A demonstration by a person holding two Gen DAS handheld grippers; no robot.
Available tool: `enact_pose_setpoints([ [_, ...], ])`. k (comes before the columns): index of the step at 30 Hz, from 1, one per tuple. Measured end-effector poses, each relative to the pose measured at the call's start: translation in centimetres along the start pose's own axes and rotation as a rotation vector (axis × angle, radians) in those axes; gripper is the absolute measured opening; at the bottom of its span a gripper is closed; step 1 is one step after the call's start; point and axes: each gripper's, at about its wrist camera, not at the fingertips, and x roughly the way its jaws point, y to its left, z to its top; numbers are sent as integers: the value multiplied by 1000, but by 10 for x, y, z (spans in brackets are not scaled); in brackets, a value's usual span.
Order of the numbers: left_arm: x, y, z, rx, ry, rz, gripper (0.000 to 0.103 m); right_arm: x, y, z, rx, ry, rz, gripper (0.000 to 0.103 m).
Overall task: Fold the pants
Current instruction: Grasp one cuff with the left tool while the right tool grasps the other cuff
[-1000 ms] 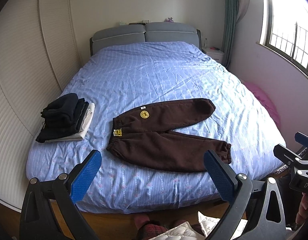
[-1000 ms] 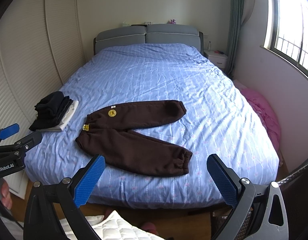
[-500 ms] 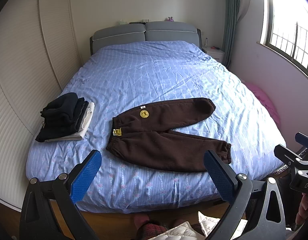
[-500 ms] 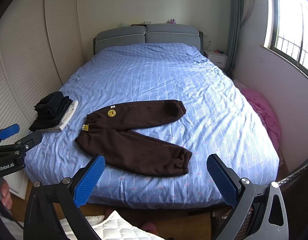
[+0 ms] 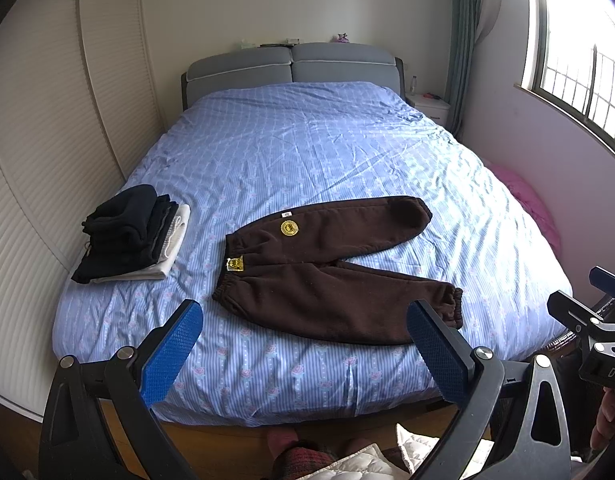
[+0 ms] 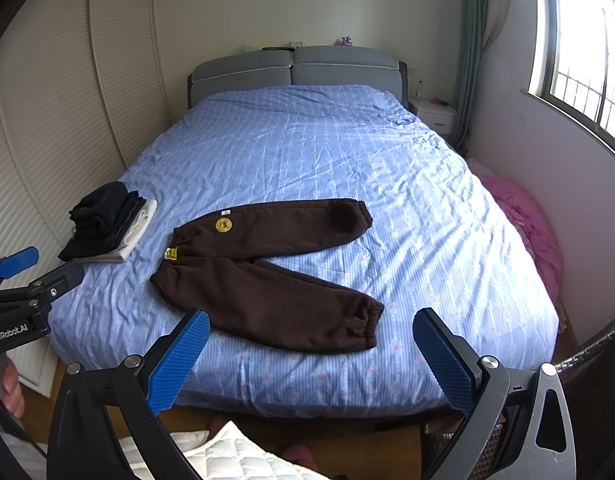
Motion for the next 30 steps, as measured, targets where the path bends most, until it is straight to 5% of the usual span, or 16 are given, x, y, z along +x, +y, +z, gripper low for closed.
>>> enact_pose_setpoints([
  [17, 36, 5, -2, -21, 89, 44, 103, 39, -3, -6, 49, 116, 33, 103],
  [30, 186, 73, -44, -96, 342, 98, 103, 176, -22, -63, 386, 401, 19, 103],
])
